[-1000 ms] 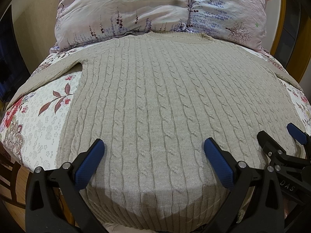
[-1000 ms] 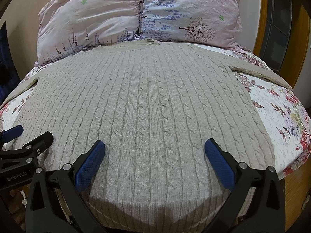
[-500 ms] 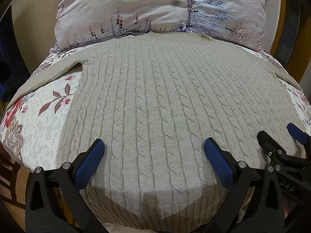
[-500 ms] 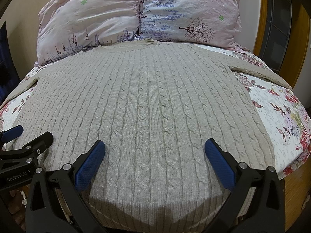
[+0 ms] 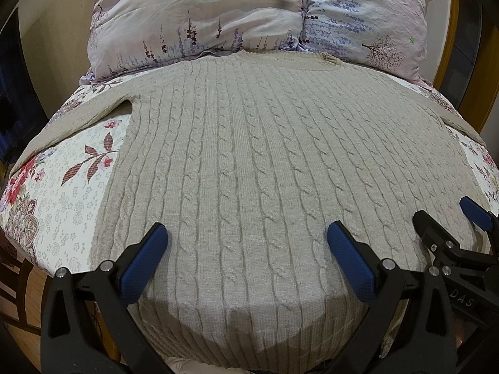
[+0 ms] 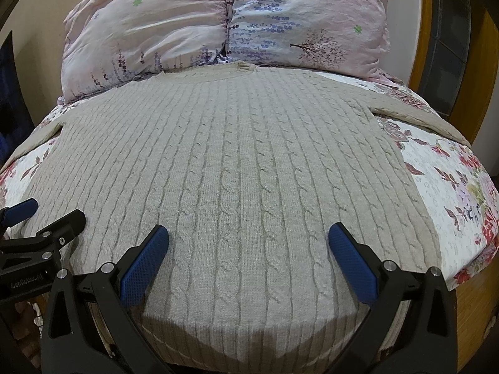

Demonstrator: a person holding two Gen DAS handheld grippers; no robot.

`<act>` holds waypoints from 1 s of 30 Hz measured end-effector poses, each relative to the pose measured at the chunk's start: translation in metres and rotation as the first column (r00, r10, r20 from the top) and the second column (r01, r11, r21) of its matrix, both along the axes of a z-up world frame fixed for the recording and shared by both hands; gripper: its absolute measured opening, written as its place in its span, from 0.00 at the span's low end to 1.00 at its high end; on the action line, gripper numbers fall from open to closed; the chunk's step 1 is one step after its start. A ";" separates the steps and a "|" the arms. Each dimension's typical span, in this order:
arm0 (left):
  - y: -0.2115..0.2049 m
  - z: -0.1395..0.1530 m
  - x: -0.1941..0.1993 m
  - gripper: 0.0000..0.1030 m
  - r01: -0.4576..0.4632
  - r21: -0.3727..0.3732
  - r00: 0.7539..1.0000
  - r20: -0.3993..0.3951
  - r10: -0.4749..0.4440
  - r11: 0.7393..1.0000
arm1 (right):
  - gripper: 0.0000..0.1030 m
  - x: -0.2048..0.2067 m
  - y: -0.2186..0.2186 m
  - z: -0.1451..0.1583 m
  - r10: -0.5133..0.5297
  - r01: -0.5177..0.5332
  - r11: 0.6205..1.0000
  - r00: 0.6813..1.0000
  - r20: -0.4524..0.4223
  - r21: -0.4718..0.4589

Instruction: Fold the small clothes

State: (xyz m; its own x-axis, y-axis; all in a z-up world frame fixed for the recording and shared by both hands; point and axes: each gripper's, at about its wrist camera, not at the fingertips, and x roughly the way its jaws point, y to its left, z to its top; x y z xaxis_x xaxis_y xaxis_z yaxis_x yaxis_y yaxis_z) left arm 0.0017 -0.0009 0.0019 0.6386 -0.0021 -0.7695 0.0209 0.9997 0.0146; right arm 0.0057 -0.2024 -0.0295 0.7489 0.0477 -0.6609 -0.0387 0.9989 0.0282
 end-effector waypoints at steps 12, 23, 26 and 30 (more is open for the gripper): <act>0.000 0.002 0.005 0.98 0.016 0.007 0.999 -0.038 -0.016 1.000 | 0.99 0.006 -0.008 0.001 0.122 -0.122 0.993 0.993 -0.007 0.004; -0.012 0.014 0.024 0.98 0.052 0.183 0.998 0.020 -0.056 0.982 | 0.99 0.043 -0.072 0.028 0.044 -0.050 0.982 0.998 0.033 0.183; -0.007 0.021 0.038 0.98 0.058 0.181 0.998 0.022 -0.063 0.982 | 0.99 0.067 -0.139 0.044 -0.127 0.112 0.935 0.992 0.024 0.335; 0.002 0.032 0.060 0.98 0.059 0.166 0.998 0.023 -0.063 0.984 | 0.90 0.098 -0.228 0.047 -0.337 0.321 0.810 0.940 -0.059 0.491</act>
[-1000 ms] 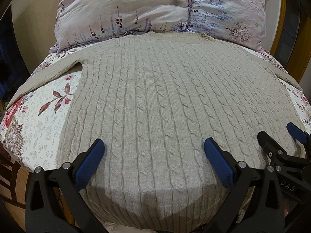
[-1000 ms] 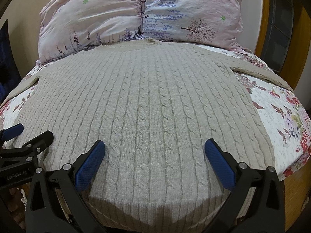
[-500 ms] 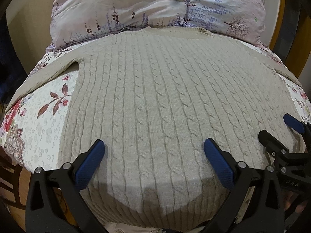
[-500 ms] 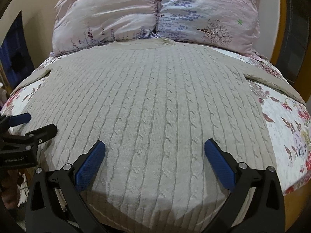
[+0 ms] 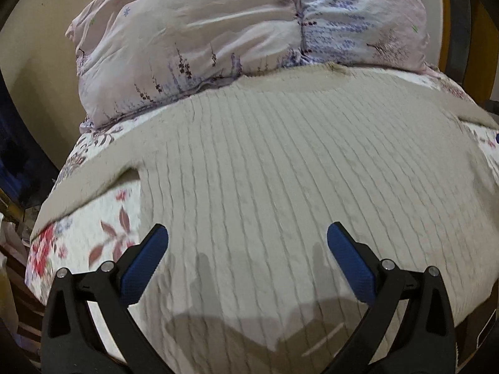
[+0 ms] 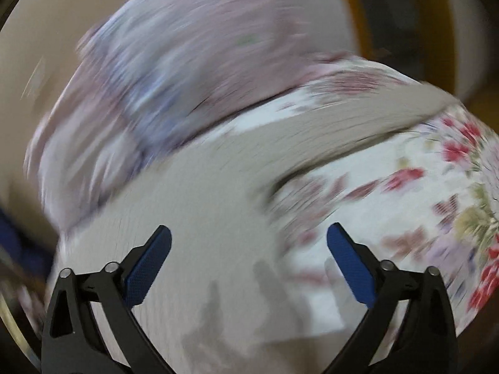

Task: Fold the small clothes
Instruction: 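Grasp the sleeve nearest the right gripper and fold it across the sweater body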

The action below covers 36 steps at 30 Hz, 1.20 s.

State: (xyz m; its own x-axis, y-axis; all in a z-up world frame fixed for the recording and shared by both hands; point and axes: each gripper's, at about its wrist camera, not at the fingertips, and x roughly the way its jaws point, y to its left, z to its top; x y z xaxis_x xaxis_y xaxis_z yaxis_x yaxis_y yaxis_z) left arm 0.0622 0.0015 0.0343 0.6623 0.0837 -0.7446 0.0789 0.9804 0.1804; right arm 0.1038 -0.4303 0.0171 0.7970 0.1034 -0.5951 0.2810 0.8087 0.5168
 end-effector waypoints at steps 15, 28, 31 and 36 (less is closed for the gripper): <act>0.021 0.002 0.086 0.98 0.041 -0.125 0.994 -0.100 -0.053 0.991 | 0.46 0.053 -0.144 -0.044 -0.354 0.395 0.882 0.915 -0.193 0.256; 0.028 -0.003 0.115 0.98 0.035 -0.190 0.998 -0.049 -0.045 0.981 | 0.09 0.062 -0.158 -0.047 -0.419 0.442 0.886 0.893 -0.162 0.141; 0.031 -0.005 0.120 0.98 0.031 -0.200 0.998 -0.053 -0.043 0.979 | 0.08 0.064 -0.148 -0.033 -0.405 0.413 0.908 0.908 -0.105 0.066; 0.033 -0.003 0.123 0.98 0.044 -0.229 0.998 -0.029 -0.052 0.972 | 0.08 0.067 -0.106 0.014 -0.279 0.281 0.959 0.959 0.042 -0.039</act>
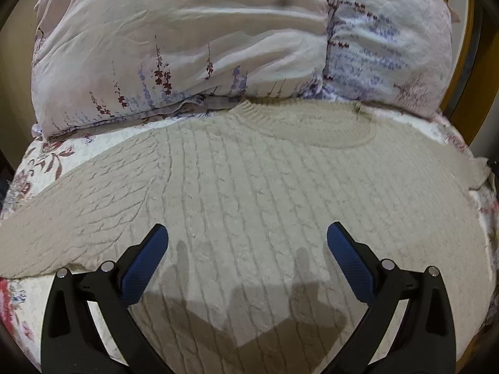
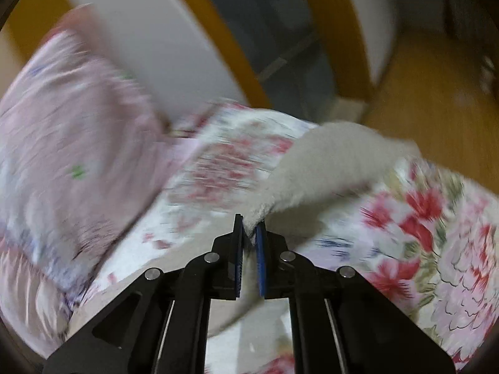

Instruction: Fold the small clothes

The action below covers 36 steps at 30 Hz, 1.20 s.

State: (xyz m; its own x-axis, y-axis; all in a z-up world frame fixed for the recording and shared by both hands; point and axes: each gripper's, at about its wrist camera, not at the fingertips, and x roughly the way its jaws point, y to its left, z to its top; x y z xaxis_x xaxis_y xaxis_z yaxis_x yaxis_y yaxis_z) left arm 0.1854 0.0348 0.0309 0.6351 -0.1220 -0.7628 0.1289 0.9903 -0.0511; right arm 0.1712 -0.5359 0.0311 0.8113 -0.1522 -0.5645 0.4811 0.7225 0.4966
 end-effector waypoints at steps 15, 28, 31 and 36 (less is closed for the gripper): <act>0.005 0.008 -0.001 0.98 0.075 -0.255 0.996 0.064 -0.060 0.964 | 0.08 0.037 0.299 -0.018 0.752 -0.762 0.638 0.647 -0.125 -0.112; -0.006 -0.003 0.018 0.98 0.096 -0.505 0.985 -0.076 -0.155 0.858 | 0.54 0.026 0.219 -0.038 0.579 -0.564 0.791 0.816 0.012 0.238; -0.008 -0.006 0.020 0.98 0.088 -0.527 0.983 -0.091 -0.159 0.845 | 0.40 0.031 0.195 -0.040 0.446 -0.427 0.862 0.895 -0.008 0.275; -0.001 -0.010 0.022 0.91 0.065 -0.570 0.983 -0.106 -0.152 0.819 | 0.09 0.036 0.215 -0.011 0.403 -0.402 0.915 0.914 -0.039 0.038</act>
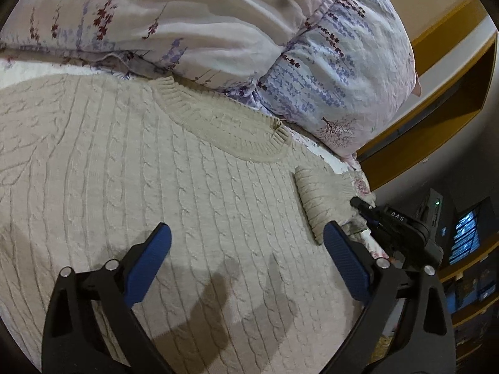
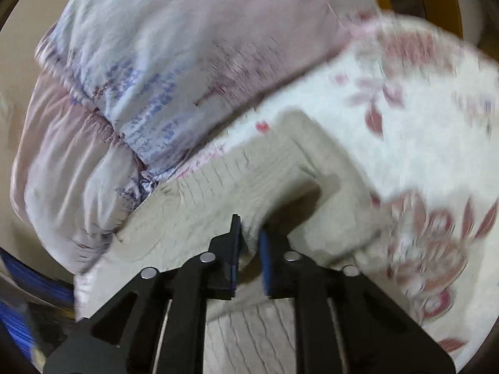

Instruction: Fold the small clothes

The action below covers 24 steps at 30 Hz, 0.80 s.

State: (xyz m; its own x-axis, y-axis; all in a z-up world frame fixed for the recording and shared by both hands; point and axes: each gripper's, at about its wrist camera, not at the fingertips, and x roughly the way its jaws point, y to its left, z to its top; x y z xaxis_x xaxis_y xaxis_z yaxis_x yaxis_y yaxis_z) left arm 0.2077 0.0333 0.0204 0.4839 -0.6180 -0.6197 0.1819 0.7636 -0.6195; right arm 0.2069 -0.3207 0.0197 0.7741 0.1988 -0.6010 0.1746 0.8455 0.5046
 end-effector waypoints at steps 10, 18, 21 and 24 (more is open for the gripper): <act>0.021 -0.018 0.006 0.82 -0.058 -0.180 0.995 -0.094 0.041 0.982 | 0.22 0.002 0.172 0.012 0.626 -0.620 0.756 0.778 -0.043 -0.213; 0.026 -0.025 0.012 0.62 -0.115 -0.183 0.987 -0.131 0.092 0.976 | 0.55 -0.019 0.131 -0.013 0.575 -0.578 0.816 0.811 -0.110 0.001; 0.027 -0.035 0.019 0.26 -0.139 -0.191 0.981 -0.161 0.109 0.972 | 0.57 -0.028 0.091 -0.021 0.482 -0.470 0.875 0.868 -0.116 0.116; 0.023 -0.041 0.030 0.07 -0.133 -0.149 0.981 -0.161 0.109 0.980 | 0.57 -0.037 0.051 -0.028 0.361 -0.331 0.917 0.926 -0.112 0.223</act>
State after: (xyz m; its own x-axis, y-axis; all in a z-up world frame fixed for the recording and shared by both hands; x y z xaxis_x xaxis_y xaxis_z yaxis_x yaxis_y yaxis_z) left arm 0.2378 0.0563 -0.0202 0.4694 -0.6566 -0.5903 -0.0110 0.6642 -0.7475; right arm 0.1703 -0.2695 -0.0086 0.5412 0.5635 -0.6242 -0.0257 0.7530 0.6575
